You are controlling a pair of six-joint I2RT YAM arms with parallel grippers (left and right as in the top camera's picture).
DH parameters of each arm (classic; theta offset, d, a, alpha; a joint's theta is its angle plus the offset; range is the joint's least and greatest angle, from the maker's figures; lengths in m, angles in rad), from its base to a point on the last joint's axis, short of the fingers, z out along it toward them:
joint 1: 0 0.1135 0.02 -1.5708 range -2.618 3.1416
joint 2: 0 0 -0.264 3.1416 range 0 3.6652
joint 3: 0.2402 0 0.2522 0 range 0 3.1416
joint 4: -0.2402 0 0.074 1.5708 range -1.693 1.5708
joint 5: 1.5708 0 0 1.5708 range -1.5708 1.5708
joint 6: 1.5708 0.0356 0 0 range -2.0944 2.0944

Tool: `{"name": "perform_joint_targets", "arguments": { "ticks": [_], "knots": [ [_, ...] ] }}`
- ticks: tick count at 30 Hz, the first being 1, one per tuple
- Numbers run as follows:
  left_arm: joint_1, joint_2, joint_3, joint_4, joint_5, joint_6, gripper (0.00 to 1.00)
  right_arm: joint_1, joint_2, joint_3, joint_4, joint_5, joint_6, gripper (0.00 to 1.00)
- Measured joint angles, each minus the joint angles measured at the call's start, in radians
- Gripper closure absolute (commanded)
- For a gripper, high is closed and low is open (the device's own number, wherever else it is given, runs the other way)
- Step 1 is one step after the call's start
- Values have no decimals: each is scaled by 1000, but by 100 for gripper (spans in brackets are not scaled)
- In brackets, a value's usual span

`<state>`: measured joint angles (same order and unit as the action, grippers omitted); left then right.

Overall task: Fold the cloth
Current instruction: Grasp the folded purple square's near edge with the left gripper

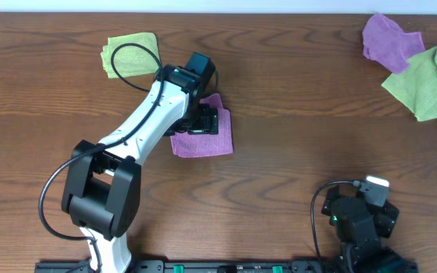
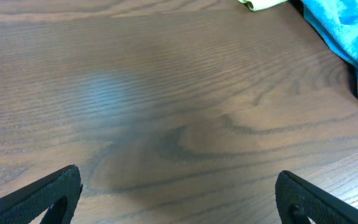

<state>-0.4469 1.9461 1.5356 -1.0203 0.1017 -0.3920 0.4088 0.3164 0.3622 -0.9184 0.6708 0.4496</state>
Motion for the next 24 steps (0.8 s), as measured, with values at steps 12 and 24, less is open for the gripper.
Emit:
{"name": "perform_joint_targets", "arguments": {
  "ticks": [12, 24],
  "knots": [
    [0, 0, 0, 8, -1, 0, 5, 0, 0, 0, 0, -3, -7, 1],
    [-14, -12, 0, -232, -124, -187, 5, 0, 0, 0, 0, -6, -7, 1]
  ]
}}
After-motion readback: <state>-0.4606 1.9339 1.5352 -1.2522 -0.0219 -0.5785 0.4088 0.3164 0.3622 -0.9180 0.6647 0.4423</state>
